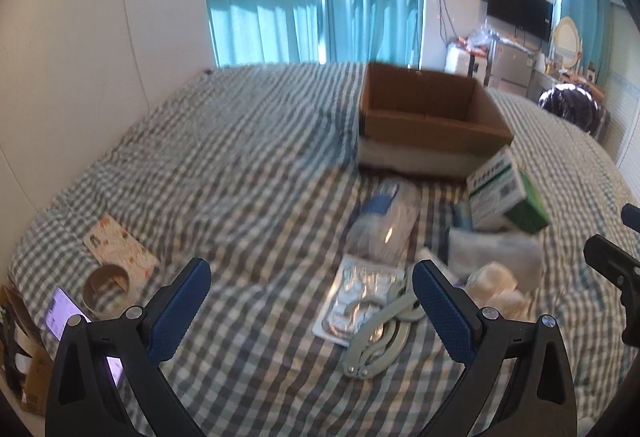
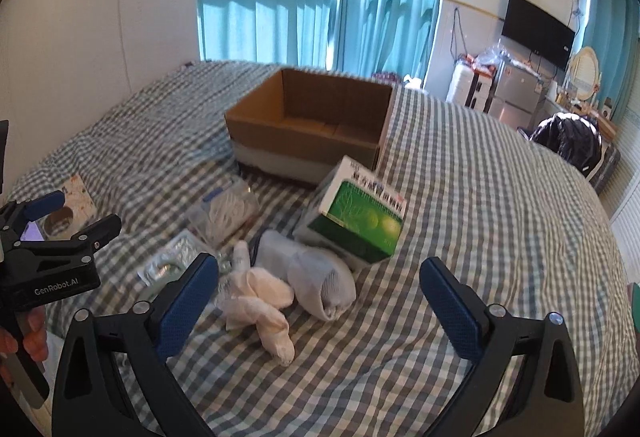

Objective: Organize objects
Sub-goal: 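Grasp the pale green clip with left tool while right tool grasps white cloth, then carry clip and cloth into the cardboard box and open both tools, then move both tools back toward the foil blister pack and white socks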

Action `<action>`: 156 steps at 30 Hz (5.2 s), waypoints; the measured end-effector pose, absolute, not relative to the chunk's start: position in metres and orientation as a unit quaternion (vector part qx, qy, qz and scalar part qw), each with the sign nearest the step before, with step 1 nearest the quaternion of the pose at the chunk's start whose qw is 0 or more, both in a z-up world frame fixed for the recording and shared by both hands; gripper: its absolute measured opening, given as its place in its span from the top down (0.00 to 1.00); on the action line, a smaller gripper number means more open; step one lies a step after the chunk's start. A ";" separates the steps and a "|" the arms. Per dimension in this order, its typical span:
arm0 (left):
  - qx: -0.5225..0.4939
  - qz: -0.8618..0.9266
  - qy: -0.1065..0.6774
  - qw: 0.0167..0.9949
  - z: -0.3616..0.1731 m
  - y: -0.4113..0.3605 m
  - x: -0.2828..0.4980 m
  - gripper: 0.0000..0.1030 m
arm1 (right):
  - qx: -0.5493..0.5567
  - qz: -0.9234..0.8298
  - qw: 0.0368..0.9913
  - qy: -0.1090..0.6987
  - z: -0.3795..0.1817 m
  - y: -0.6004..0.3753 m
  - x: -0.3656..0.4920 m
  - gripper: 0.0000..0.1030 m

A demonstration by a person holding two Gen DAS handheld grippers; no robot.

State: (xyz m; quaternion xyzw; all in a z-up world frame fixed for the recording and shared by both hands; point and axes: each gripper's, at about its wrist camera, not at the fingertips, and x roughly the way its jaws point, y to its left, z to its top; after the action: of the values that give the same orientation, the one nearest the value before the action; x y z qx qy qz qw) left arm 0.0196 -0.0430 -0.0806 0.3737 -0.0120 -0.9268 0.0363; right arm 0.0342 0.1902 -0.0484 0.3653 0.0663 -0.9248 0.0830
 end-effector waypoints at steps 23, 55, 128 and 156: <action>0.481 -0.873 -0.046 -0.067 -0.179 -0.001 0.016 0.43 | 0.518 -0.836 0.155 0.090 -0.154 0.164 0.008 0.75; 0.431 -0.896 -0.005 -0.105 -0.087 -0.023 0.036 0.92 | 0.436 -0.883 0.158 0.078 -0.080 0.166 0.036 0.89; 0.311 -0.947 -0.034 -0.072 0.043 -0.013 -0.133 0.01 | 0.316 -0.945 0.073 0.043 0.075 0.189 -0.115 0.06; 0.321 -0.947 -0.022 -0.004 -0.030 -0.048 -0.009 0.00 | 0.353 -0.927 0.109 0.071 -0.016 0.183 -0.002 0.00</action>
State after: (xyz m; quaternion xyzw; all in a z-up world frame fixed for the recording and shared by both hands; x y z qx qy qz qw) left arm -0.0090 -0.0483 -0.0301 0.3212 -0.0224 -0.9467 -0.0042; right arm -0.0025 0.1831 -0.0163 0.3532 0.0707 -0.9265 0.1088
